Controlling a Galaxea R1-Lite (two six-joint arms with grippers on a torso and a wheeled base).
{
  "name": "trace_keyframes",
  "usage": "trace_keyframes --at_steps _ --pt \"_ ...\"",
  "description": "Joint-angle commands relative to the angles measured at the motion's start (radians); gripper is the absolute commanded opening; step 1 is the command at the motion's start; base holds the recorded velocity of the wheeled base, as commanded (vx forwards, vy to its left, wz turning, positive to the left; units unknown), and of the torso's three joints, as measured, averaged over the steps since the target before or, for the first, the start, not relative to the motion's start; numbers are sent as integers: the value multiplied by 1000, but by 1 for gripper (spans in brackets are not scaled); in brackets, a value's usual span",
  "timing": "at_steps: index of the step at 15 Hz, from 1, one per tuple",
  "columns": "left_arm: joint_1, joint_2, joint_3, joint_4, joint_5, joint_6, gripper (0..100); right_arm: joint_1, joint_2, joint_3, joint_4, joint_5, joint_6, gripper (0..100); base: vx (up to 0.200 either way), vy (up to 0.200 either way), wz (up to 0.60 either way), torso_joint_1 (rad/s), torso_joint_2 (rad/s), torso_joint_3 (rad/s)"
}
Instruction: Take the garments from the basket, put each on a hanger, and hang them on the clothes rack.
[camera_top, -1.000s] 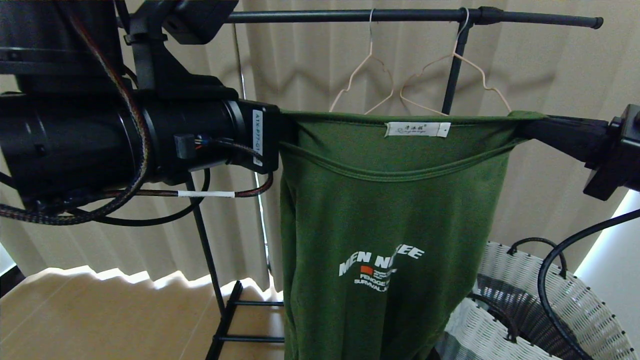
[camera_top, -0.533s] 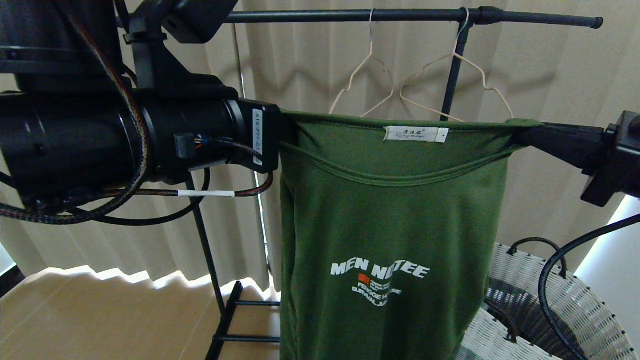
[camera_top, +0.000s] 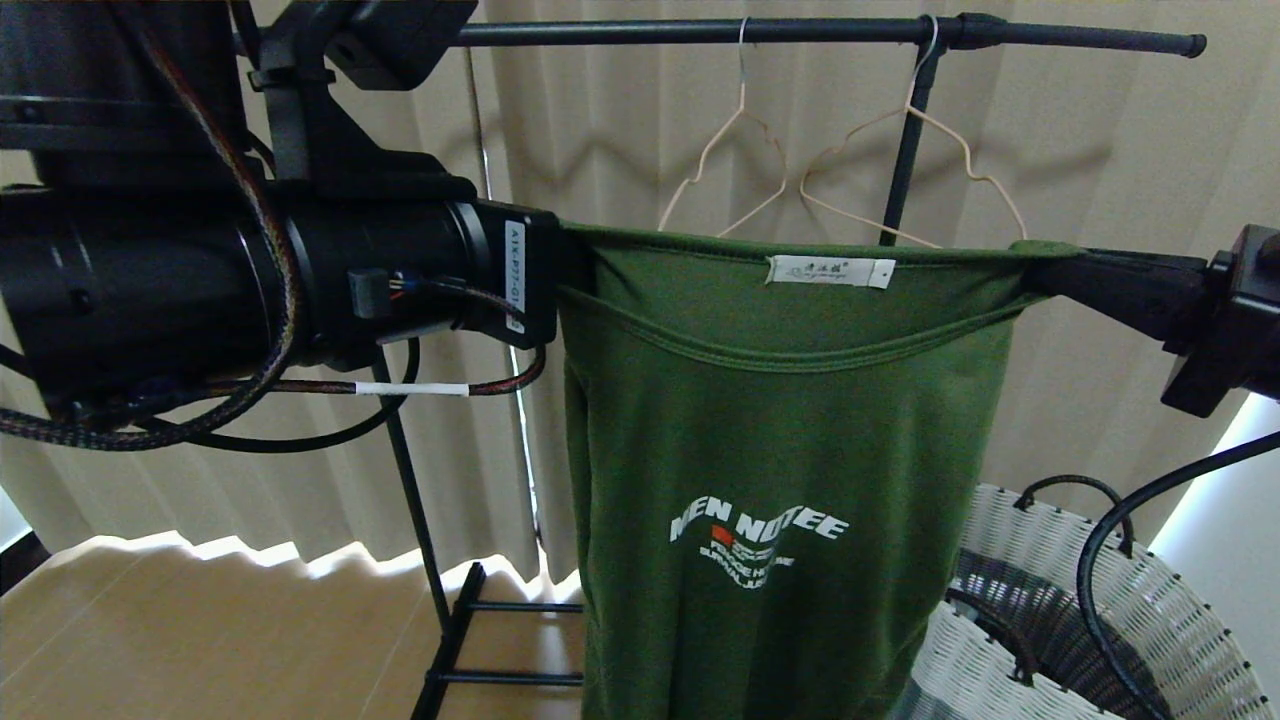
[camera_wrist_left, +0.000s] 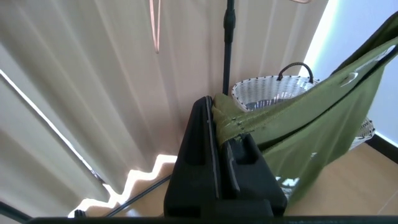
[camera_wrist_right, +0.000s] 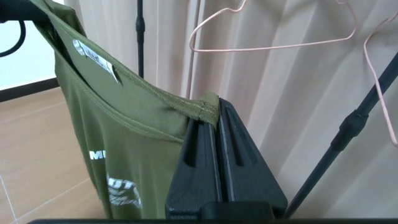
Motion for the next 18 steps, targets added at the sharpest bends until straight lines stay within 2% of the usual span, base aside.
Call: trace_keyframes --at_steps 1,2,3,7,8,11,15,18 --pt "0 0 1 -1 0 9 0 0 0 0 1 -1 0 0 0 0 0 0 0 0" --pt "0 0 1 -1 0 19 0 0 -4 0 9 -1 0 0 0 0 0 0 0 0" --pt "0 0 -1 -2 0 22 0 0 -10 0 27 -1 0 100 0 0 0 0 0 0" --pt "8 0 2 -1 28 35 0 17 -63 63 52 1 -1 100 0 0 0 0 0 0" --pt "8 1 16 -1 83 45 0 43 -102 107 58 5 -1 100 0 0 0 0 0 0" --pt "31 7 27 2 149 50 0 65 -125 147 52 8 0 100 0 0 0 0 0 0" --pt "76 15 28 7 184 50 0 65 -140 152 58 8 0 100 0 0 0 0 0 0" --pt "92 1 82 7 184 53 0 46 -148 184 65 -3 -11 100 0 0 0 0 0 0"
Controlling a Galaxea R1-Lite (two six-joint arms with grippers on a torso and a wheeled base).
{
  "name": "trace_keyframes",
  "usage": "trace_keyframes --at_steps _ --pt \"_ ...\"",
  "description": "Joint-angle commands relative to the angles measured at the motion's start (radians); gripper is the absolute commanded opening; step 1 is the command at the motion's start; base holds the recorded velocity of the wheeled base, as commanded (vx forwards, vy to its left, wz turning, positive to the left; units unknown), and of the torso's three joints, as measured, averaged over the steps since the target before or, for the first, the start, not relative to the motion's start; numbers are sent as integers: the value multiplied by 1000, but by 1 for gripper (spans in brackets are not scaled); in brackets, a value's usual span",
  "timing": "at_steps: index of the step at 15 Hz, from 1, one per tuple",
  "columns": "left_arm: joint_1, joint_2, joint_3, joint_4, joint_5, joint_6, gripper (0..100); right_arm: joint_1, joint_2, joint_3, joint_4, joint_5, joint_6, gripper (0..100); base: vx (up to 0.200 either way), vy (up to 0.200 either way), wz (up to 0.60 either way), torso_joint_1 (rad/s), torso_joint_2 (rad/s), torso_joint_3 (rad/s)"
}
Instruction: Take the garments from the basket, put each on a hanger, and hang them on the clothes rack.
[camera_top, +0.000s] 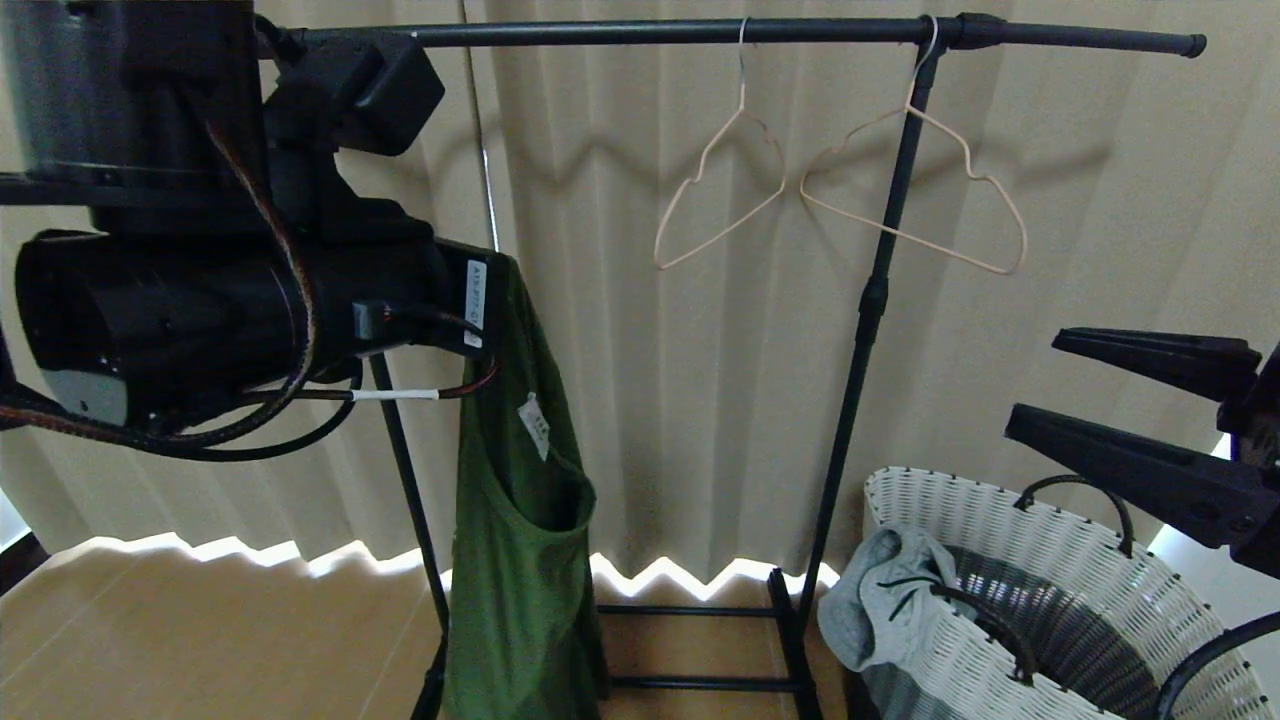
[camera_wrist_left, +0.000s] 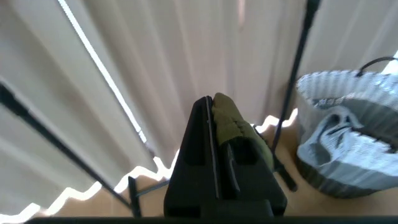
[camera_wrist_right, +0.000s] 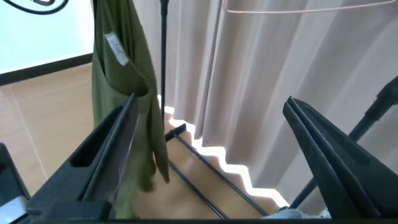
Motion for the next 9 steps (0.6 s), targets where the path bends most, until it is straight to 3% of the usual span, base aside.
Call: trace_keyframes --at_steps 1,3,4,5,8,9 --pt "20 -31 65 0 1 2 0 -40 -12 26 16 -9 -40 100 0 0 0 0 0 0" --pt "45 -85 138 -3 1 5 0 -111 -16 80 8 -14 -160 100 0 0 0 0 0 0" --pt "96 -134 192 -3 0 11 0 -155 -28 112 10 -20 -224 100 0 0 0 0 0 0" --pt "113 -148 204 -3 0 16 0 -168 -30 121 10 -29 -229 100 0 0 0 0 0 0" --pt "217 -289 335 -1 -5 28 0 -194 -30 184 4 -195 -230 100 0 0 0 0 0 0" --pt "226 -317 359 -1 -5 28 0 -194 -30 190 -7 -214 -230 100 0 0 0 0 0 0"
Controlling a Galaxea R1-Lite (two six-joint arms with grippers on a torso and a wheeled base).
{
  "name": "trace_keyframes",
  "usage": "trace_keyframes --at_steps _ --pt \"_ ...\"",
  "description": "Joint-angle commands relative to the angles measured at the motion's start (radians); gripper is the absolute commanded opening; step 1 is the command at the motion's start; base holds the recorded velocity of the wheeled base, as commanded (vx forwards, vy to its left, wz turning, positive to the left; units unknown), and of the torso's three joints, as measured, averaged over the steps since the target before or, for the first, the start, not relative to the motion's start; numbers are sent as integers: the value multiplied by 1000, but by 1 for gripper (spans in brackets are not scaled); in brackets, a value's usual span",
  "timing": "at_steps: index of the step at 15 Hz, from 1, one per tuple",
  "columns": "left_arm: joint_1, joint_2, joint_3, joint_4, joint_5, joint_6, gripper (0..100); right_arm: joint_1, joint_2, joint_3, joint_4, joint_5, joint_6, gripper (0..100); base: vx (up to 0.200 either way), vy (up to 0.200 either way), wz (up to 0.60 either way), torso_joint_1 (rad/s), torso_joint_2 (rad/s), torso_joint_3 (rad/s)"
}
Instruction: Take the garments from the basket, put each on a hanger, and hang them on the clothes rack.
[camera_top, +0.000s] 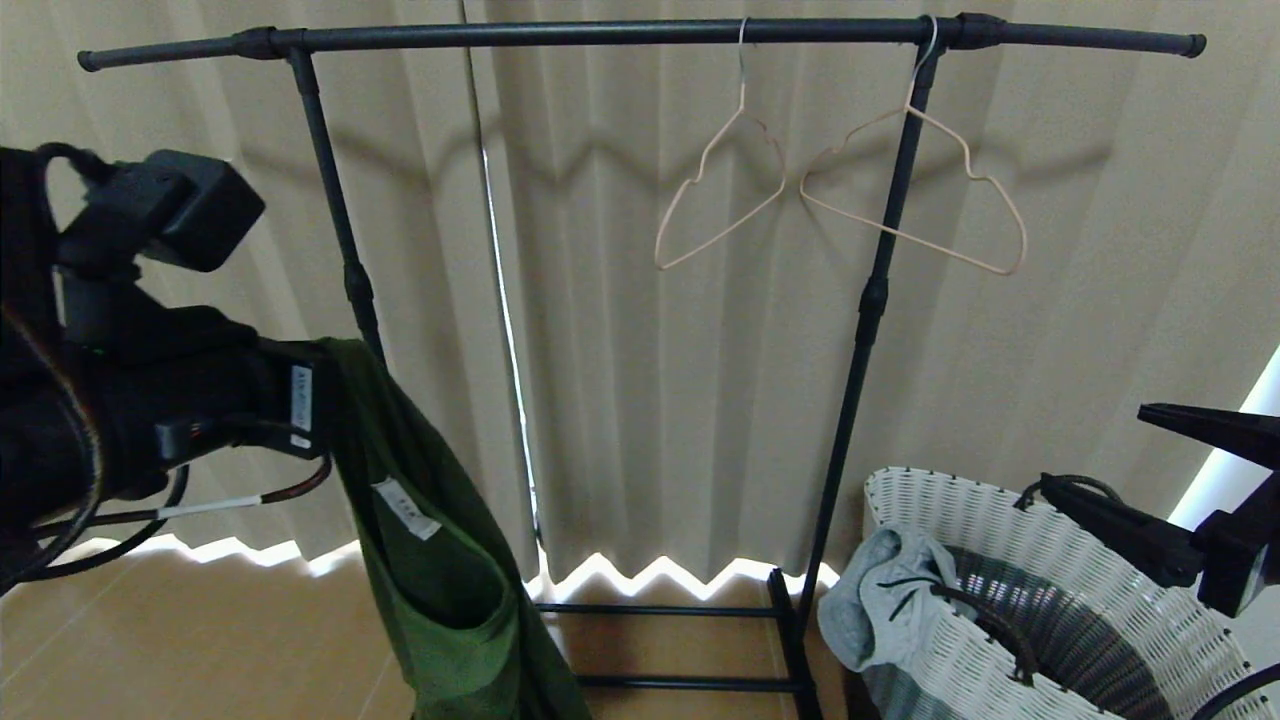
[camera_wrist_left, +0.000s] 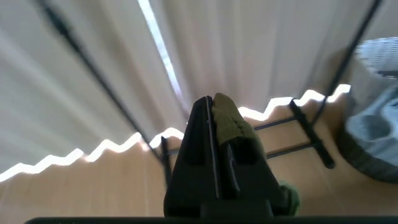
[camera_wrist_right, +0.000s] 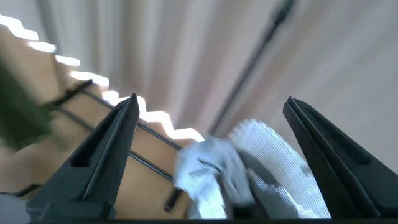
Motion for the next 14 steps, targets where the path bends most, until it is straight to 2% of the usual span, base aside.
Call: trace_keyframes --at_steps 1,6,10,14 --pt "51 -164 111 1 -1 7 0 -5 -2 33 -35 -30 -1 100 0 0 0 0 0 0" --pt "65 -321 266 -2 -4 13 0 -11 -2 164 -213 -90 -3 100 0 0 0 0 0 0" --pt "65 -394 295 0 -4 17 0 -51 -32 211 -222 -96 -70 100 0 0 0 0 0 0" --pt "65 -417 310 1 -6 42 0 -54 -42 213 -220 -95 -67 100 0 0 0 0 0 0"
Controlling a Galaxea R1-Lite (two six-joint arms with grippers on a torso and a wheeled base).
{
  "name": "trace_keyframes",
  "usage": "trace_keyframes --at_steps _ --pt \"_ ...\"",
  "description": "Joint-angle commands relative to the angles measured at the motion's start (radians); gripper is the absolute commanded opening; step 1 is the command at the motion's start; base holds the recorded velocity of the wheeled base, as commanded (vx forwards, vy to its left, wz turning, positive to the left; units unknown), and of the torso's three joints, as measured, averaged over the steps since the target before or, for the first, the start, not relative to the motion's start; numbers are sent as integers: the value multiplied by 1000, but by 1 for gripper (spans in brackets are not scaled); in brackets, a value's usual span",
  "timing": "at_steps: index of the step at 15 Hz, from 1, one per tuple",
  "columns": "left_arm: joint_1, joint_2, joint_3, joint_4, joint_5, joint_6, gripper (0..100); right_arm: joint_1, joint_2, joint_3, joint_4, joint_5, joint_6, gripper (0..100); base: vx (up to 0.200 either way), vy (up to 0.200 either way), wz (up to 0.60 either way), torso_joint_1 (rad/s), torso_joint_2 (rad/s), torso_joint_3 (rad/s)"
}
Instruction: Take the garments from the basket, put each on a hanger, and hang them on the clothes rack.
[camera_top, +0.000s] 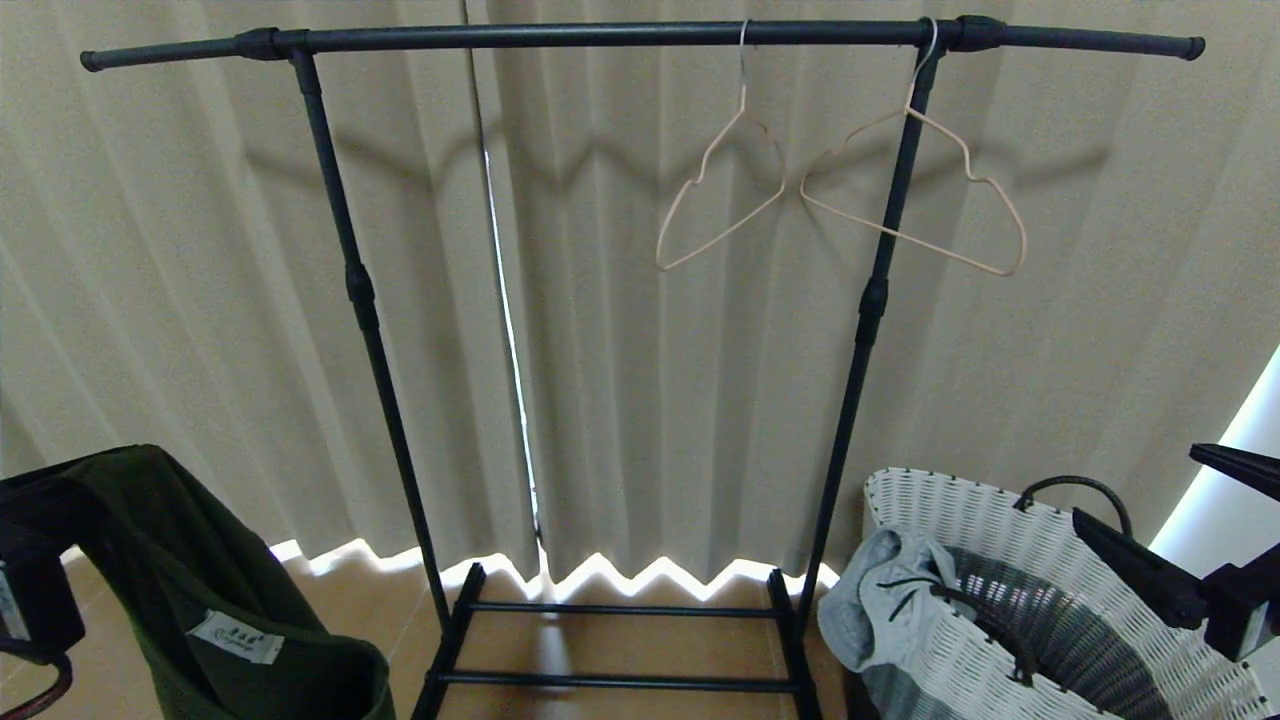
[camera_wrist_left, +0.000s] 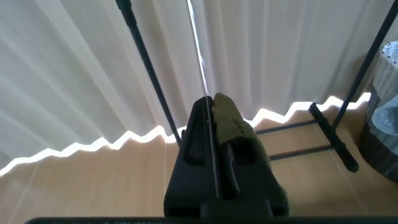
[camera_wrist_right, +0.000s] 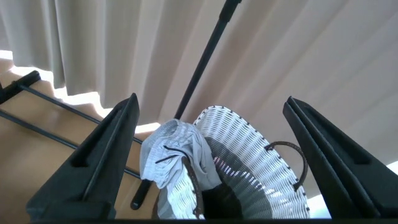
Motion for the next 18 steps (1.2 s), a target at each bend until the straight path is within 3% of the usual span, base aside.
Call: trace_keyframes --at_steps 1,5,18 --pt "0 -11 5 -1 0 1 0 -1 -3 1 1 1 1 100 0 0 0 0 0 0" --pt "0 -9 5 -3 0 1 0 -1 -1 -6 1 1 19 100 0 0 0 15 -117 -99" --pt "-2 -21 42 -12 -23 53 0 -73 7 -16 1 7 25 100 0 0 0 129 -443 -325"
